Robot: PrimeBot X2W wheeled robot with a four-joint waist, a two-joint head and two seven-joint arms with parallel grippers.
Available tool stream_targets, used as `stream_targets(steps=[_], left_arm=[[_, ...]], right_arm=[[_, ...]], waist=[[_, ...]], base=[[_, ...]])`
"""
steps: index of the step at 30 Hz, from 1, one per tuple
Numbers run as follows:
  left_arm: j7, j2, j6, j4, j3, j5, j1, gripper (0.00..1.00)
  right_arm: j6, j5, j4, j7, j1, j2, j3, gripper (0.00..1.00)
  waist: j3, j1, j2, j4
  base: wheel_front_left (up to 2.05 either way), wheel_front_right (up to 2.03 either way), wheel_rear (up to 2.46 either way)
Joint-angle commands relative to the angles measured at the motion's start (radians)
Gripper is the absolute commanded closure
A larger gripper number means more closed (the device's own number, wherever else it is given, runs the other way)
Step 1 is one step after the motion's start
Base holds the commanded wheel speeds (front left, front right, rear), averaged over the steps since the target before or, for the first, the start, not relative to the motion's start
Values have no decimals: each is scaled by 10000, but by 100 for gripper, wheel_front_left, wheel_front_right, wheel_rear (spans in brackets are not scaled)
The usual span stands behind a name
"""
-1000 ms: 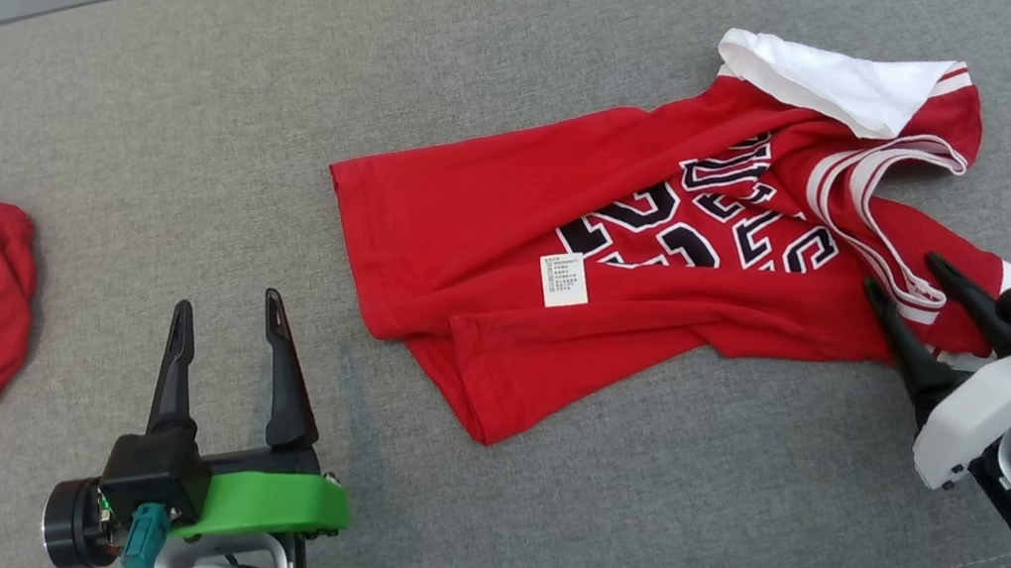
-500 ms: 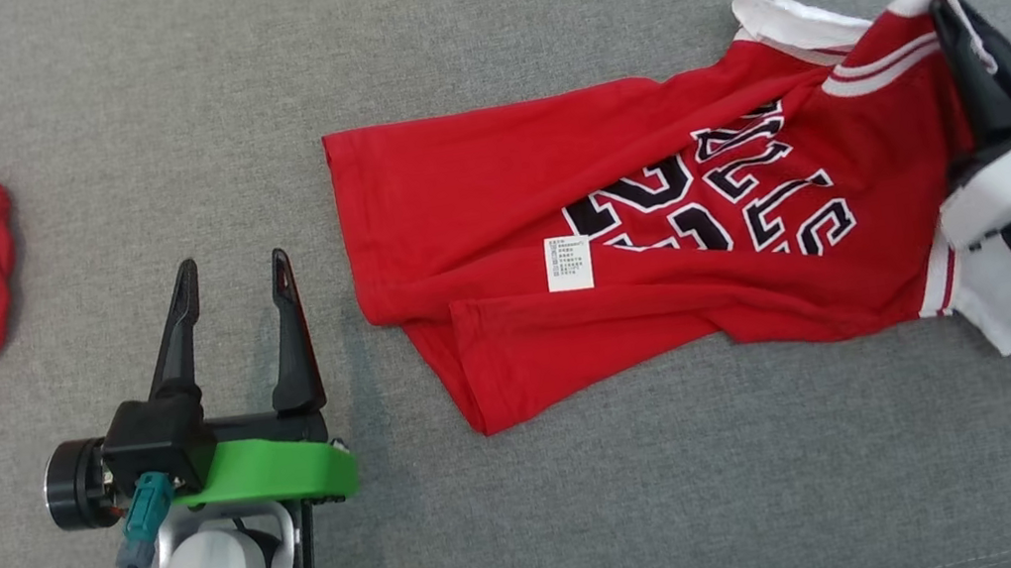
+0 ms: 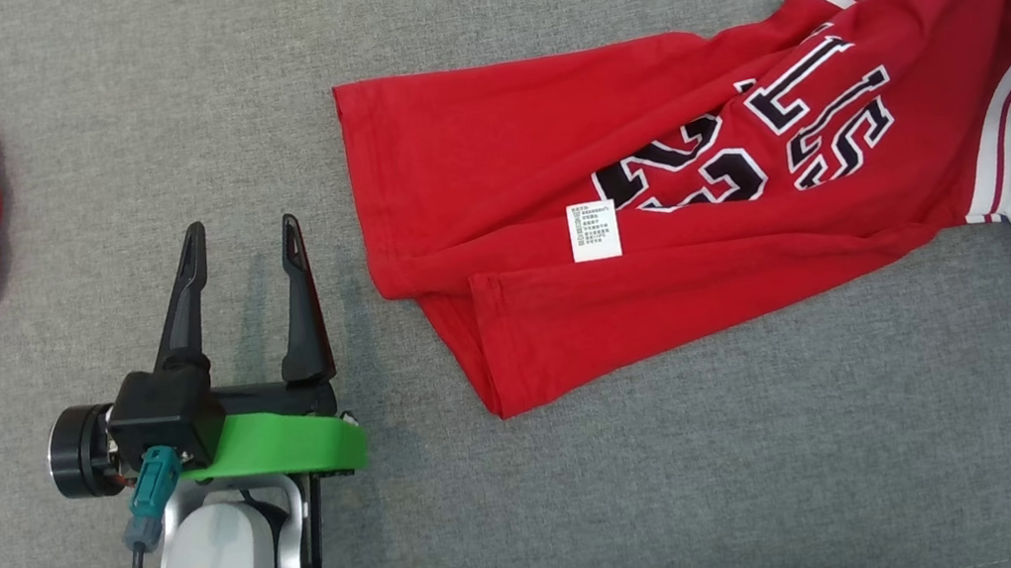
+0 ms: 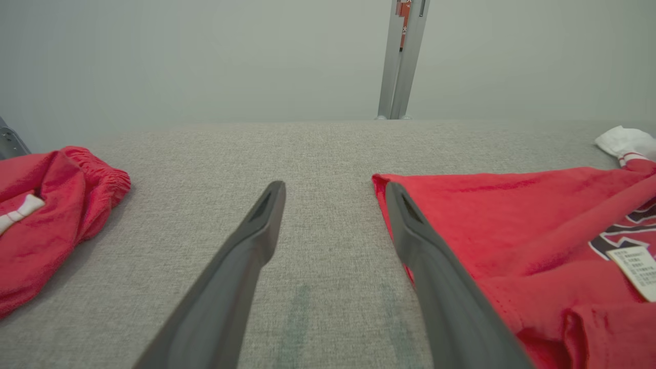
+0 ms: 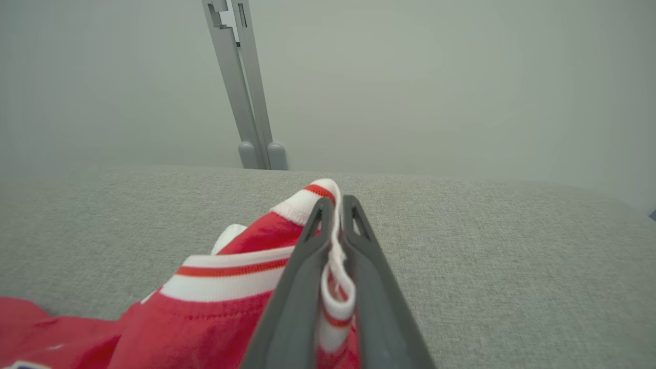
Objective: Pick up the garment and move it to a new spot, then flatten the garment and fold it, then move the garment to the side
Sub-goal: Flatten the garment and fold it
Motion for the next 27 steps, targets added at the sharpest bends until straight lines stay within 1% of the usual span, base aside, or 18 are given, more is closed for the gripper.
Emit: stream_targets(steps=[1,4,6,11,15,19,23,27], left_arm=[[-2,9,59,24,15,1,-150,0],[-2,9,63,71,46,19,-151,0],[-4,6,62,92,85,37,-109,0],[-2,22,13,187,229,81,194,0],[-2,99,-14,270,387,90,444,0],[-2,148,-22,336,487,66,722,0],[-2,210,-37,387,559,52,930,0],[-2,247,-4,432,601,31,1181,0]], right_arm=[[-14,-107,172,-127,-160,-160,85,0],[-14,-351,313,-224,-97,-244,-65,0],[-14,-545,-278,-234,129,-163,-466,0],[-14,-1476,-2316,-225,1619,245,-1544,0],[-14,-1921,-3829,-227,3195,915,-2083,0],[-14,-2169,-4925,-230,4680,1566,-2331,0],[-14,-2269,-5600,-229,5984,2204,-2487,0],[-14,-2353,-6083,-120,6953,2737,-2446,0]], waist=[[3,0,0,-39],[-106,0,0,-132],[-228,0,0,-209],[-723,0,0,-423],[-1244,0,0,-601],[-1697,0,0,-729],[-2042,0,0,-810],[-2340,0,0,-886]], base=[[0,0,0],[0,0,0],[0,0,0],[0,0,0],[0,0,0],[0,0,0],[0,0,0],[0,0,0]])
